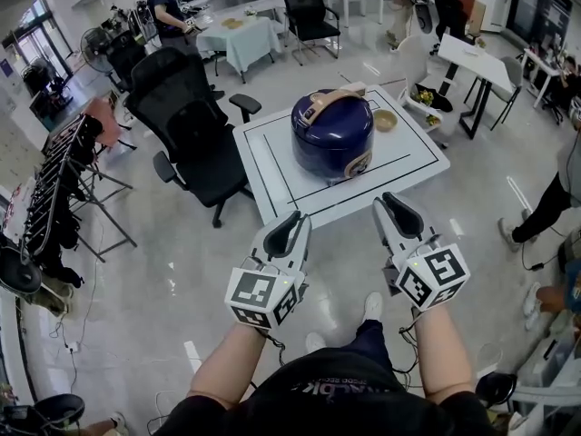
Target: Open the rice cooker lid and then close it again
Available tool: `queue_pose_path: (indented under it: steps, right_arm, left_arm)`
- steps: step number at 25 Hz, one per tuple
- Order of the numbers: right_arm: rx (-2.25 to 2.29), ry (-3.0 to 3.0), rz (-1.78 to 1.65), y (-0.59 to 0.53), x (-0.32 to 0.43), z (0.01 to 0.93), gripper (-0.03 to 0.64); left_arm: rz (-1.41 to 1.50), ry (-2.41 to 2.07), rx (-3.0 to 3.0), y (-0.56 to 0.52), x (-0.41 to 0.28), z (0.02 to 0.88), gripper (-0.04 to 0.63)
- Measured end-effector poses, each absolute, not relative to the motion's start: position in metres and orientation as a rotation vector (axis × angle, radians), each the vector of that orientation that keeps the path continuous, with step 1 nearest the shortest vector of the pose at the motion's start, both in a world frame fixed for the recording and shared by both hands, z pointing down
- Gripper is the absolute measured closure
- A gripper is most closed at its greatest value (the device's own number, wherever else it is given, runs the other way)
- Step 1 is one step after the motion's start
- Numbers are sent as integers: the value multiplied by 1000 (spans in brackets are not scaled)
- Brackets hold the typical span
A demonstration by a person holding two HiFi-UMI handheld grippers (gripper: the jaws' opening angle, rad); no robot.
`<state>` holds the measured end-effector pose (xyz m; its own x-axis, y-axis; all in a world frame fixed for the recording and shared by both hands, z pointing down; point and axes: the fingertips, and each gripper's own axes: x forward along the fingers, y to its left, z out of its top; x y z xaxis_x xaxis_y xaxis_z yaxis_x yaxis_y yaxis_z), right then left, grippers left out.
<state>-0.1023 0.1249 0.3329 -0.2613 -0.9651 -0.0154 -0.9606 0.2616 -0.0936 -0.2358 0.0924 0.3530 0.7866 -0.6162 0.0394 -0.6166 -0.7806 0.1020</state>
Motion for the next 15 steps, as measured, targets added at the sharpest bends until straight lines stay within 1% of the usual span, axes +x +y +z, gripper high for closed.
queue_pose_path:
  steps: [1,3,4,5,8,15]
  right_arm:
    - [-1851,2448,-86,124,-102,331,519]
    - [-1836,2464,-49,119,-100,326,445]
    - [-1834,2469,-35,116,-99,325,430]
    - [-1831,2471,-26,113,-96,324,416]
    - [-1817,2483,-15,102,-86,322,401]
    - [-1755,2537,-17,61,-59,314,400]
  left_arm:
    - [10,-997,2870,91,-234,353,510]
    - [25,-1014,2881,87,-231,353,346]
    - [32,-1022,2885,85,-230,353,312]
    - [36,-1029,2886,82,-228,353,297]
    - [34,-1051,2881,75,-221,352,282]
    - [27,-1123,2838,44,-197,345,282]
